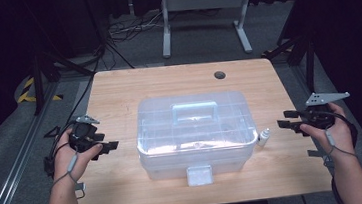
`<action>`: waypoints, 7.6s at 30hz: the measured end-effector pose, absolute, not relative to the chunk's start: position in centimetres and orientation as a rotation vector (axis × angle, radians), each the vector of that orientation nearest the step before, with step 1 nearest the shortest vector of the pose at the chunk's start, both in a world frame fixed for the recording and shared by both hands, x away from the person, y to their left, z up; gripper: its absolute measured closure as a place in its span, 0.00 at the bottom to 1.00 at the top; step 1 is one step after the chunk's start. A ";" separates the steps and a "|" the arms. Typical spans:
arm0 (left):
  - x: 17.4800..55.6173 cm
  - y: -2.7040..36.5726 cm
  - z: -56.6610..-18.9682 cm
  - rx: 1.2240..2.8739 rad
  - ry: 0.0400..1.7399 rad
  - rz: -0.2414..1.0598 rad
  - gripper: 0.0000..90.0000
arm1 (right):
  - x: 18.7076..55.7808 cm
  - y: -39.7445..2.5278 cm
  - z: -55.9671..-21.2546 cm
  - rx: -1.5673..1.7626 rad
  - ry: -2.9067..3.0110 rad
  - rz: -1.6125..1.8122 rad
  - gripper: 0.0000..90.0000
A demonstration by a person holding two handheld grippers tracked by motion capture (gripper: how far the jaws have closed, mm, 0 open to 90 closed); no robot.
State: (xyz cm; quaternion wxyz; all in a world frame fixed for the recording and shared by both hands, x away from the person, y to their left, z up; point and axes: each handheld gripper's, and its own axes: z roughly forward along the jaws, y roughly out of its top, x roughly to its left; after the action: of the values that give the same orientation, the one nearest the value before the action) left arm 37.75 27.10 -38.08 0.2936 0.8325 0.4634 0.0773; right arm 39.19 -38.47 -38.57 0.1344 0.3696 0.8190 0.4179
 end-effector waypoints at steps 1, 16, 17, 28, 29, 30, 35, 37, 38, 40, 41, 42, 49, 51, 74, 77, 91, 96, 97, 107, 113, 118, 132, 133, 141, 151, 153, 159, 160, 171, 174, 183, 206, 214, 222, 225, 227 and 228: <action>37.7 27.1 -38.1 2.222 1.232 0.205 0.39 | 39.1 -38.2 -38.2 1.056 2.376 1.218 0.52; 37.4 27.6 -37.9 2.219 1.242 0.211 0.38 | 38.9 -33.5 -32.0 0.829 2.467 1.328 0.51; 37.4 27.7 -37.9 2.222 1.239 0.212 0.38 | 39.0 -33.2 -31.6 0.821 2.471 1.336 0.51; 37.3 27.9 -37.7 2.216 1.236 0.215 0.37 | 39.7 -31.2 -29.6 0.780 2.502 1.287 0.50; 37.3 27.9 -37.7 2.219 1.232 0.212 0.37 | 39.7 -31.0 -29.4 0.775 2.506 1.284 0.50; 37.3 27.9 -37.7 2.217 1.238 0.212 0.37 | 39.7 -30.8 -29.3 0.767 2.507 1.283 0.50; 37.3 27.9 -37.8 2.221 1.238 0.206 0.37 | 39.6 -30.0 -28.9 0.739 2.520 1.288 0.50; 37.2 27.9 -37.7 2.221 1.232 0.211 0.37 | 39.6 -29.3 -28.6 0.723 2.530 1.279 0.49; 37.2 27.9 -37.7 2.222 1.231 0.208 0.37 | 39.6 -28.9 -28.5 0.717 2.538 1.277 0.50; 37.2 27.9 -37.7 2.225 1.227 0.210 0.37 | 39.6 -28.6 -28.4 0.712 2.547 1.278 0.50; 37.2 27.9 -37.7 2.222 1.230 0.210 0.37 | 39.6 -28.2 -28.3 0.703 2.556 1.276 0.50; 37.2 27.9 -37.7 2.221 1.230 0.212 0.37 | 39.6 -27.9 -28.3 0.696 2.562 1.274 0.50; 37.2 27.9 -37.8 2.228 1.221 0.211 0.36 | 39.9 -25.8 -28.0 0.652 2.602 1.245 0.48; 37.2 27.9 -37.8 2.228 1.221 0.211 0.36 | 39.9 -25.3 -28.0 0.645 2.611 1.235 0.48; 37.3 27.8 -38.1 2.231 1.223 0.197 0.35 | 40.7 -18.9 -29.1 0.493 2.774 1.132 0.41; 37.3 27.7 -38.1 2.232 1.219 0.194 0.35 | 41.0 -18.3 -29.1 0.491 2.779 1.131 0.41; 37.7 27.5 -38.2 2.233 1.204 0.186 0.35 | 41.9 -15.4 -28.9 0.386 2.803 1.063 0.49; 37.7 27.5 -38.2 2.233 1.202 0.183 0.35 | 41.5 -15.4 -28.7 0.396 2.793 1.052 0.54; 37.7 27.6 -38.2 2.234 1.203 0.186 0.35 | 41.4 -15.4 -28.6 0.396 2.791 1.049 0.55; 37.7 27.6 -38.2 2.226 1.216 0.175 0.35 | 40.9 -15.2 -28.3 0.365 2.760 0.977 0.69; 38.1 27.6 -38.1 2.230 1.201 0.177 0.35 | 40.2 -15.3 -28.0 0.351 2.758 0.993 0.74; 38.7 27.1 -38.1 2.228 1.191 0.168 0.35 | 39.9 -15.3 -28.0 0.353 2.741 0.991 0.74; 39.5 26.8 -38.0 2.231 1.166 0.161 0.35 | 40.0 -15.3 -27.8 0.350 2.732 0.983 0.79; 39.4 26.8 -38.1 2.234 1.166 0.163 0.35 | 40.1 -15.3 -27.8 0.345 2.733 0.982 0.79; 38.7 27.2 -37.9 2.220 1.180 0.176 0.35 | 40.6 -15.2 -27.3 0.346 2.747 0.980 0.79; 37.4 27.6 -37.3 2.210 1.177 0.182 0.36 | 41.9 -15.4 -26.5 0.364 2.760 1.014 0.79; 37.1 27.5 -37.2 2.206 1.166 0.172 0.38 | 42.1 -15.4 -26.3 0.365 2.760 1.011 0.79; 36.3 27.5 -36.8 2.160 1.120 0.152 0.44 | 43.2 -15.4 -25.6 0.392 2.755 1.024 0.78; 36.2 27.4 -36.7 2.162 1.109 0.150 0.44 | 43.2 -15.4 -25.6 0.392 2.755 1.024 0.78; 34.9 27.0 -36.4 2.166 1.062 0.189 0.43 | 45.2 -15.5 -24.8 0.437 2.766 1.050 0.78; 34.4 27.0 -36.2 2.179 1.058 0.218 0.43 | 45.4 -15.5 -24.7 0.434 2.764 1.051 0.77; 33.0 26.5 -36.0 2.125 0.992 0.160 0.54 | 46.9 -15.5 -24.3 0.466 2.774 1.060 0.77; 31.7 24.0 -35.1 2.123 0.894 0.187 0.48 | 49.9 -15.3 -23.7 0.556 2.772 1.054 0.75; 31.5 23.5 -34.3 2.105 0.884 0.195 0.52 | 50.9 -15.3 -23.6 0.595 2.774 1.048 0.75; 31.6 23.1 -33.9 2.094 0.839 0.215 0.60 | 51.3 -15.1 -23.5 0.608 2.765 1.031 0.74; 31.5 22.6 -33.6 2.078 0.797 0.211 0.75 | 51.7 -15.1 -23.5 0.618 2.768 1.027 0.74; 31.5 22.2 -33.3 2.063 0.774 0.209 0.82 | 51.8 -15.0 -23.5 0.618 2.767 1.012 0.75; 31.5 22.1 -33.2 2.049 0.764 0.206 0.84 | 51.7 -15.0 -23.5 0.619 2.767 1.007 0.74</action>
State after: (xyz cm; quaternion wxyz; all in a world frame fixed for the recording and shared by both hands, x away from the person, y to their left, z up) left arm 31.52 22.07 -33.22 0.4549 0.8307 0.3099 0.0834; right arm 51.73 -14.96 -23.48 0.0664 0.2053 0.9175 0.3340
